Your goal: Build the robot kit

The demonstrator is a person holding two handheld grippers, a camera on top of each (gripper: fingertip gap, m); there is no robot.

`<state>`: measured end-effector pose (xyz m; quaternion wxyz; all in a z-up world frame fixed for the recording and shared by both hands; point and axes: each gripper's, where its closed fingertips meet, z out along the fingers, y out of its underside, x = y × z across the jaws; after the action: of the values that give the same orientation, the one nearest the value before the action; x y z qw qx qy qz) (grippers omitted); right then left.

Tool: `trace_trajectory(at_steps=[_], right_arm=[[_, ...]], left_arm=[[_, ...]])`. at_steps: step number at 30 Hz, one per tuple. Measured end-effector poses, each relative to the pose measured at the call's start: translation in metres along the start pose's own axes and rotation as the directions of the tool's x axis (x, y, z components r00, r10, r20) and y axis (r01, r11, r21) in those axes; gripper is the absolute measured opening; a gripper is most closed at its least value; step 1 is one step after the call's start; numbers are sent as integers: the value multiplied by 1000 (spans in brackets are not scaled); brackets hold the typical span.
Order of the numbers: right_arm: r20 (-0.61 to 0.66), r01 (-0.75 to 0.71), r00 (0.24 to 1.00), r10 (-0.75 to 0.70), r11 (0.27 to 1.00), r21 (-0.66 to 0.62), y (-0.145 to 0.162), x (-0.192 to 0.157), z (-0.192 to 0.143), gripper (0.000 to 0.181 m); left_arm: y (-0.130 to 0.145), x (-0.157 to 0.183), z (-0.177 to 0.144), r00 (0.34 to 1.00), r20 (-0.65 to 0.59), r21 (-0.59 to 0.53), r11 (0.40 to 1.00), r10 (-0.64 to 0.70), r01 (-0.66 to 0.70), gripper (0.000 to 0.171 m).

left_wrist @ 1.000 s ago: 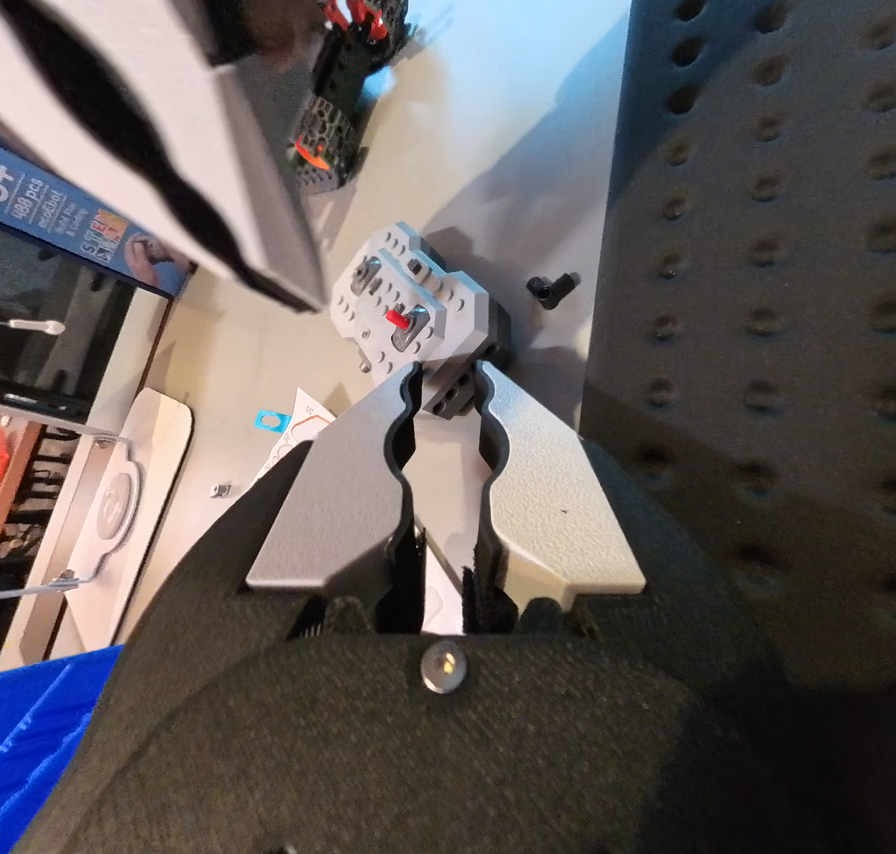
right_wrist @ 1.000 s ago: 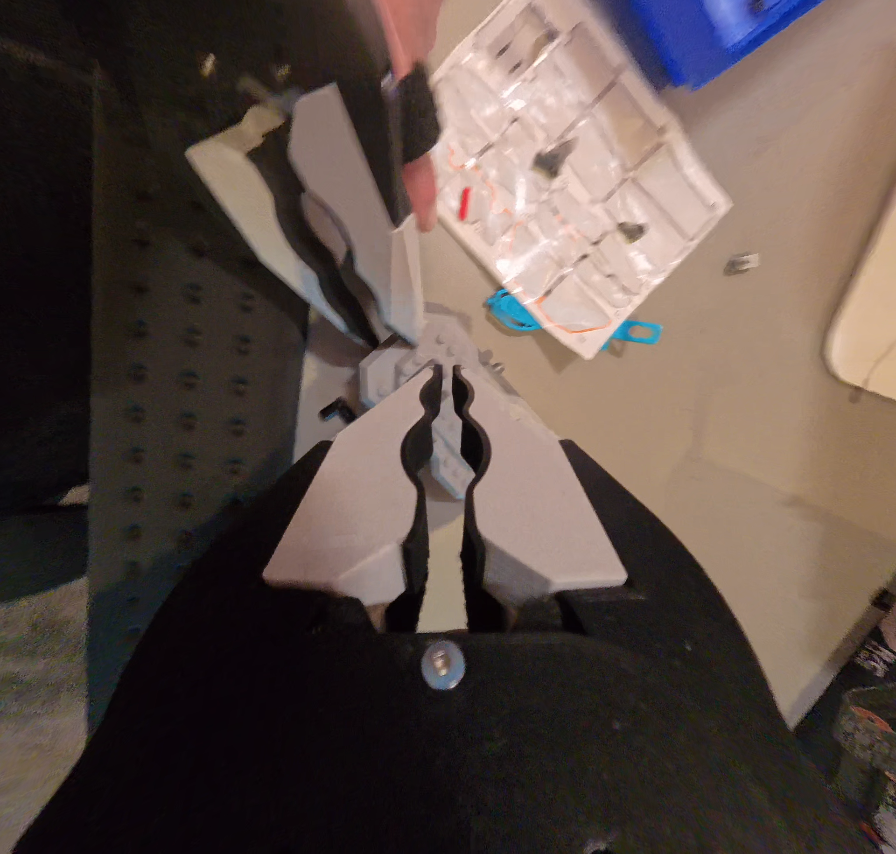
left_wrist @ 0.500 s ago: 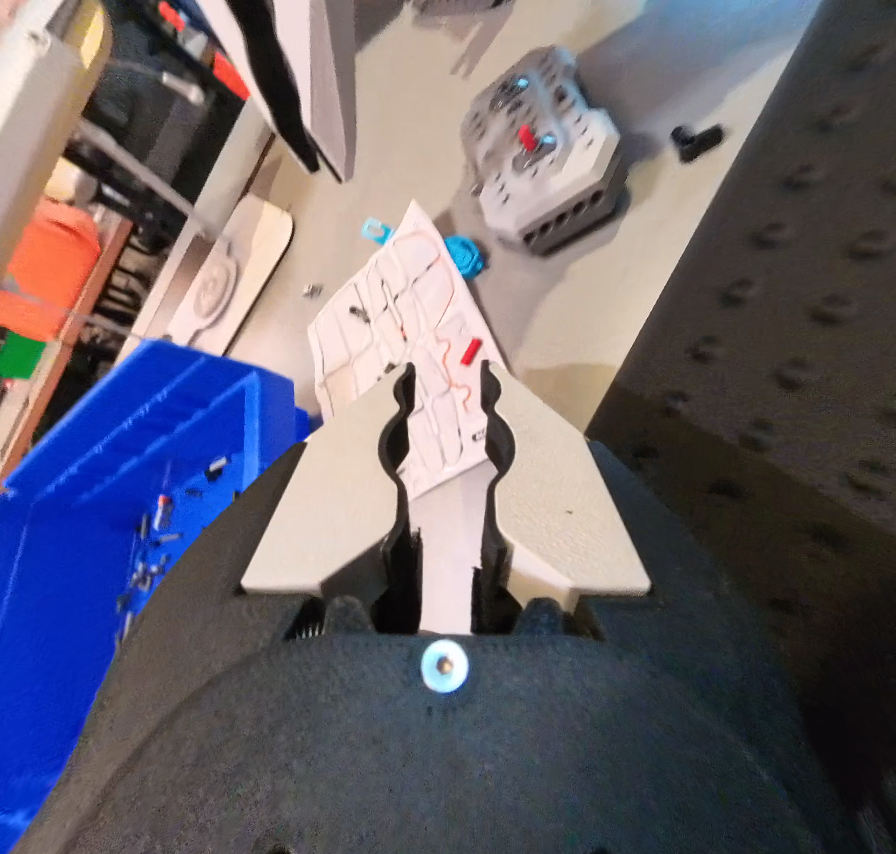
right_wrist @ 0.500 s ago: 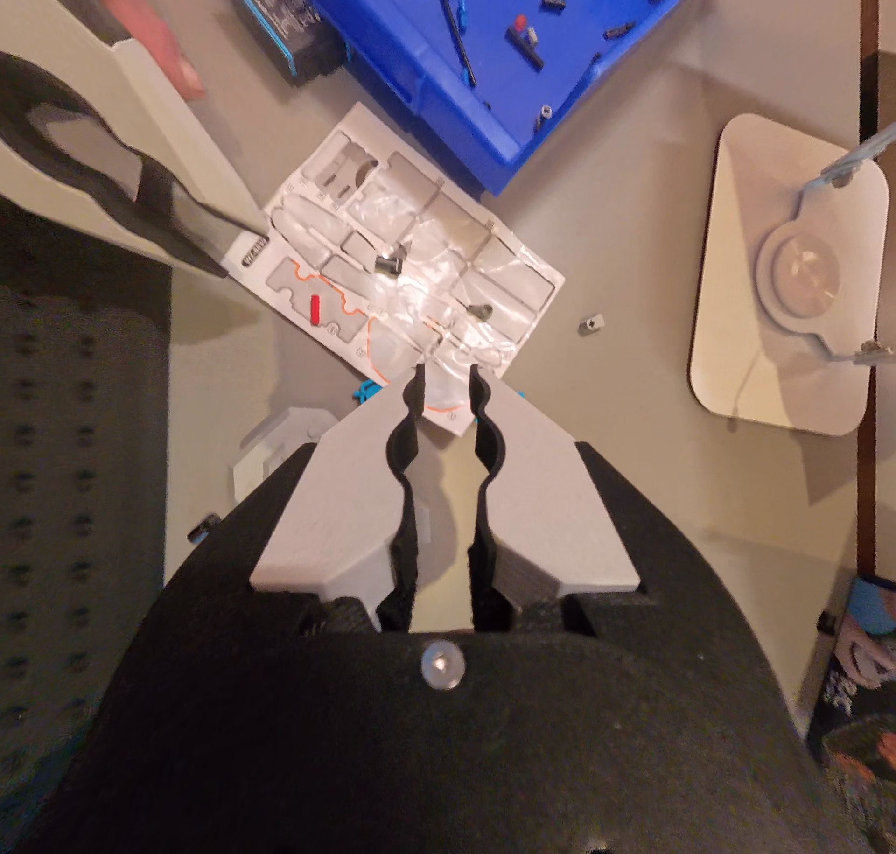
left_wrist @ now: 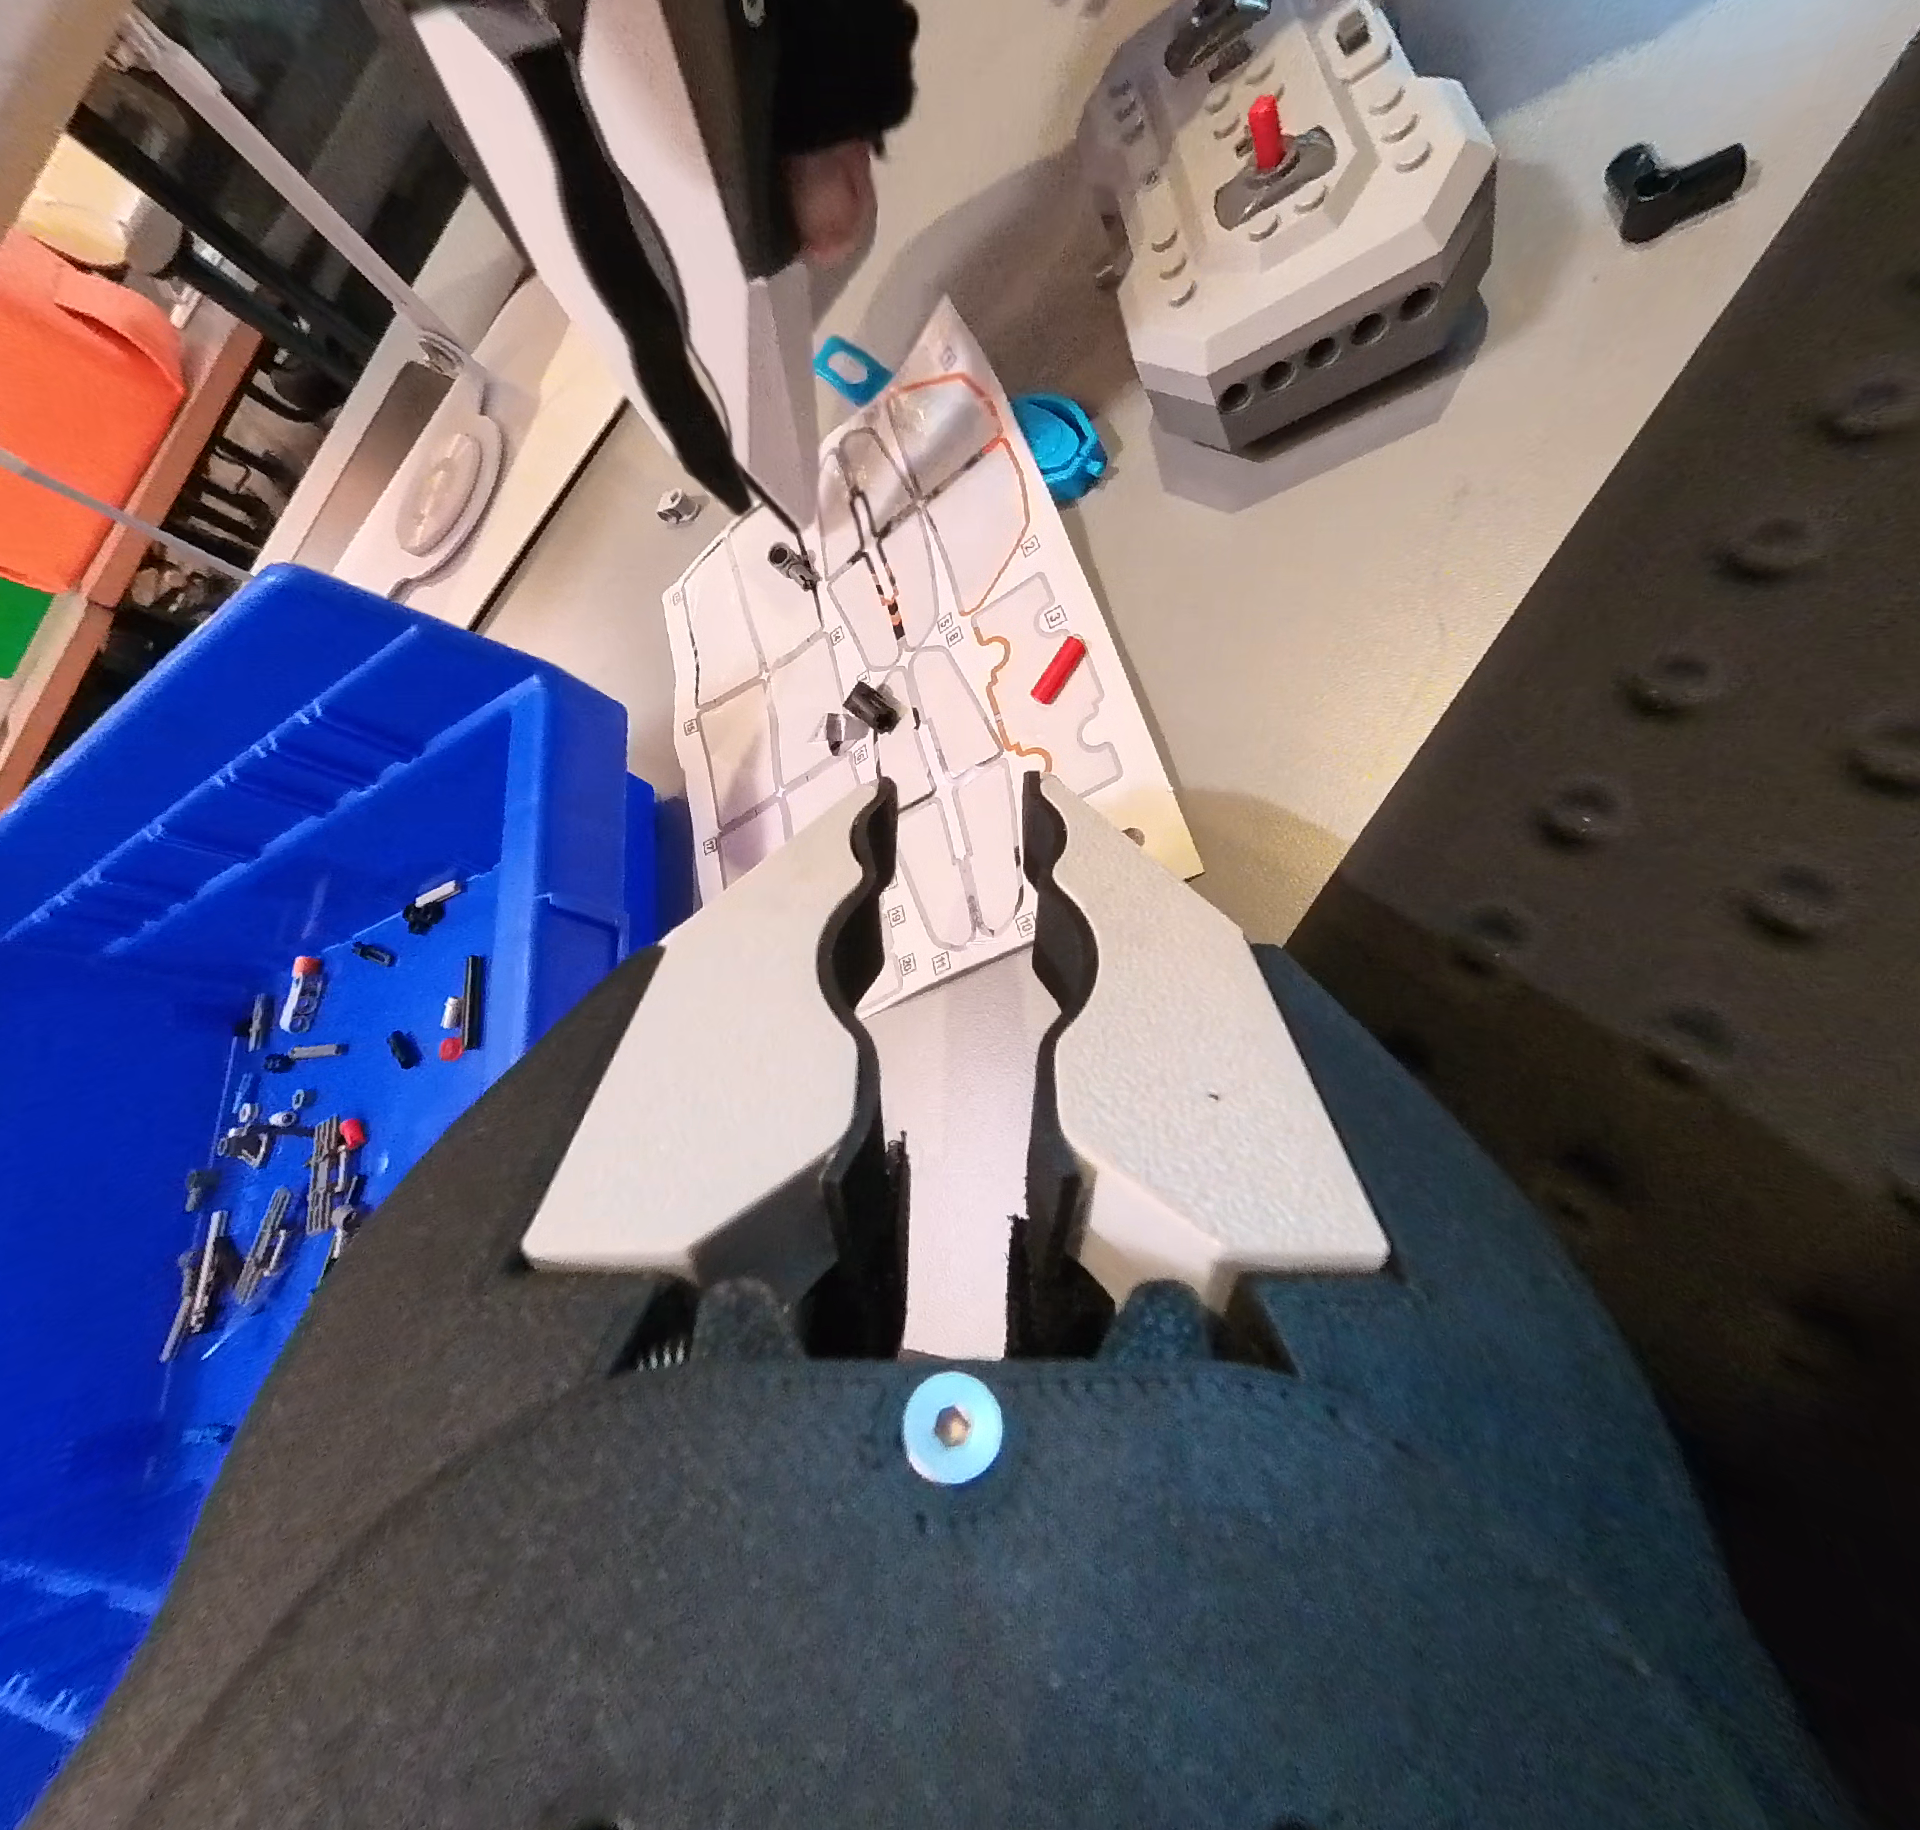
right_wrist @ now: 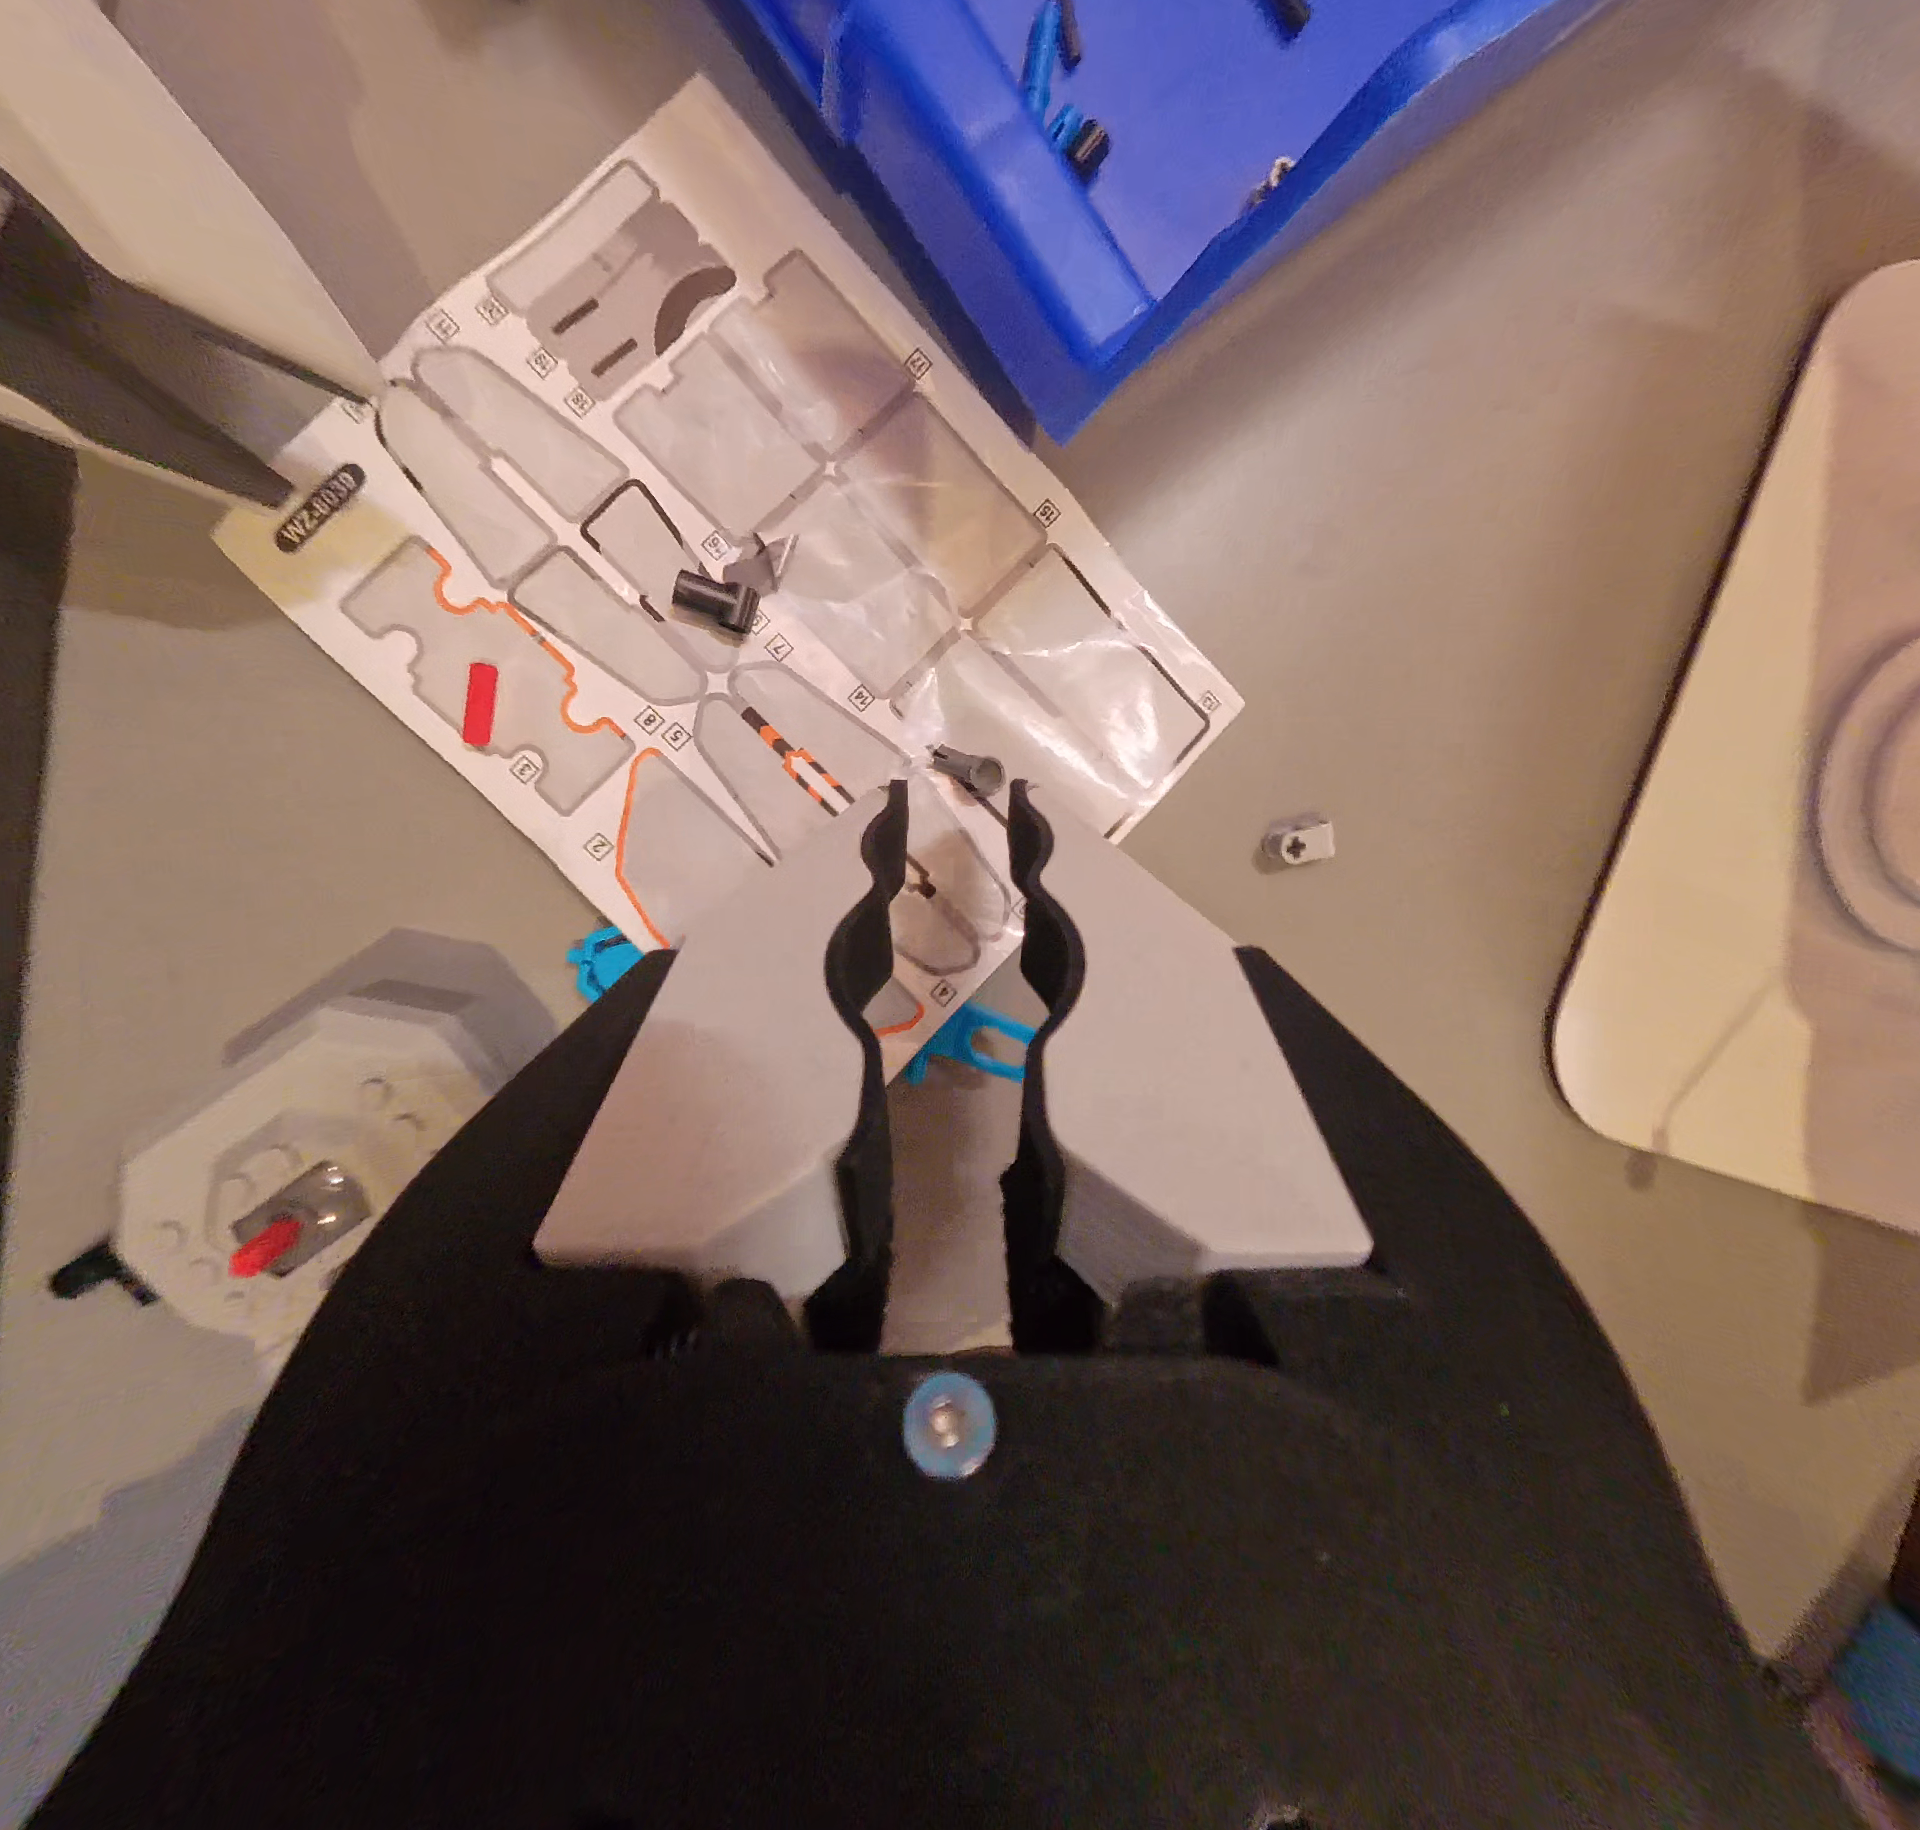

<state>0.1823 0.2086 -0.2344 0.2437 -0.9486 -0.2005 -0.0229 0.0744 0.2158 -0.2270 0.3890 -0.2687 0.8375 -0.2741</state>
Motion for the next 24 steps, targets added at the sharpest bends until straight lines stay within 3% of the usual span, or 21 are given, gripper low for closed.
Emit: trace_trajectory(at_steps=[6, 12, 16, 24], right_arm=[[46, 38, 998, -40, 999, 31, -3, 0, 8, 16], [167, 176, 966, -198, 975, 138, -29, -38, 11, 17], [218, 214, 947, -237, 969, 124, -29, -49, 23, 17], [248, 200, 939, -236, 966, 163, -36, -54, 26, 0]], left_arm=[[2, -1, 0, 1000, -3, 0, 1000, -11, 11, 22], [6, -3, 4, 1000, -10, -18, 1000, -6, 6, 22], [6, -3, 3, 1000, -8, -18, 1000, -10, 10, 22], [7, -7, 4, 1000, 2, -14, 1000, -19, 19, 21]])
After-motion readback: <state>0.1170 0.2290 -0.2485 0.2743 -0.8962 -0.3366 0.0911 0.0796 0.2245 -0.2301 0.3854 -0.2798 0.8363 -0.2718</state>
